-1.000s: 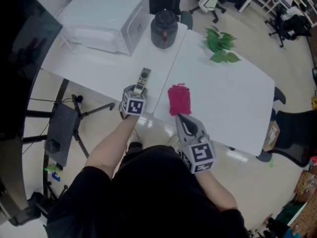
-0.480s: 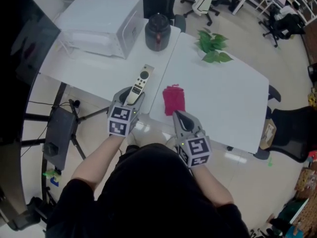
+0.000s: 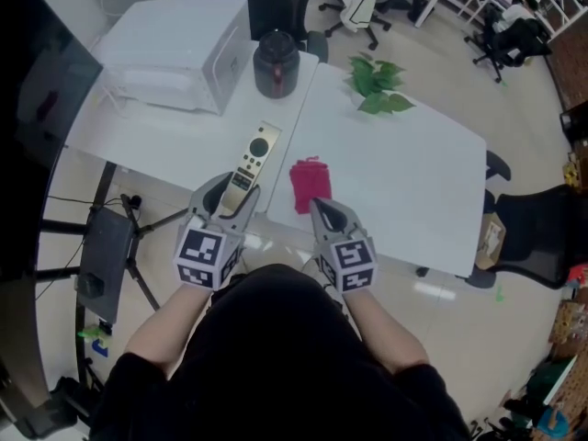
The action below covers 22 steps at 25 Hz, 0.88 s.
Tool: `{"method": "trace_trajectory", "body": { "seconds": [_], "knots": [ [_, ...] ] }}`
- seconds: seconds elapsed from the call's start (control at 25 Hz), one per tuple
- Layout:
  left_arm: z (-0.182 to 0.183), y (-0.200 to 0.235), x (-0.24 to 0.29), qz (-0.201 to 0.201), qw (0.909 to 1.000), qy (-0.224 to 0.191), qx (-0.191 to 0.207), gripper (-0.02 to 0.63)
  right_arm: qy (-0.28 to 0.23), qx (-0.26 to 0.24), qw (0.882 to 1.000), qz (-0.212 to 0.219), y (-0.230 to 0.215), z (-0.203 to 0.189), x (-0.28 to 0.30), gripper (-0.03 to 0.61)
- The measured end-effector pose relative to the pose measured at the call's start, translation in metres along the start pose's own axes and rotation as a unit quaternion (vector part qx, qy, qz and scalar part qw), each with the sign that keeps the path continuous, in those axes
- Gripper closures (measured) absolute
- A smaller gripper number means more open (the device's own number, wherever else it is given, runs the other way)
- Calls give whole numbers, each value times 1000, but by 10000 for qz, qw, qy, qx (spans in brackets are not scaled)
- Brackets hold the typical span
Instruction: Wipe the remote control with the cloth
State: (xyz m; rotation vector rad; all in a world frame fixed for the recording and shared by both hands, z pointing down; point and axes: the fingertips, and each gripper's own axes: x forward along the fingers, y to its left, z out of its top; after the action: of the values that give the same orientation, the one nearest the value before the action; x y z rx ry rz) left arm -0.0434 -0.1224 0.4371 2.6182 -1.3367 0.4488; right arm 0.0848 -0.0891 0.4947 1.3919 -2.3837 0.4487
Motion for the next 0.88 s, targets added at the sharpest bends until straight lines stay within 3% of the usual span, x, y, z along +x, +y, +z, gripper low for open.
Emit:
{"method": "trace_trajectory", "body": {
  "seconds": [0.24, 0.4, 0.6, 0.88],
  "knots": [
    [13, -8, -8, -38, 9997, -106, 214, 403, 369, -138, 9990, -213, -30, -23, 33, 569],
    [18, -10, -13, -42, 9995, -150, 257, 403, 681, -214, 9971, -263, -46, -42, 58, 528],
    [26, -14, -18, -62, 9993, -198, 317, 403, 1258, -369, 9911, -212, -59, -79, 92, 365],
    [32, -19, -24, -73, 9990, -192, 394, 403, 2096, -583, 9760, -103, -69, -124, 129, 253]
  ]
}}
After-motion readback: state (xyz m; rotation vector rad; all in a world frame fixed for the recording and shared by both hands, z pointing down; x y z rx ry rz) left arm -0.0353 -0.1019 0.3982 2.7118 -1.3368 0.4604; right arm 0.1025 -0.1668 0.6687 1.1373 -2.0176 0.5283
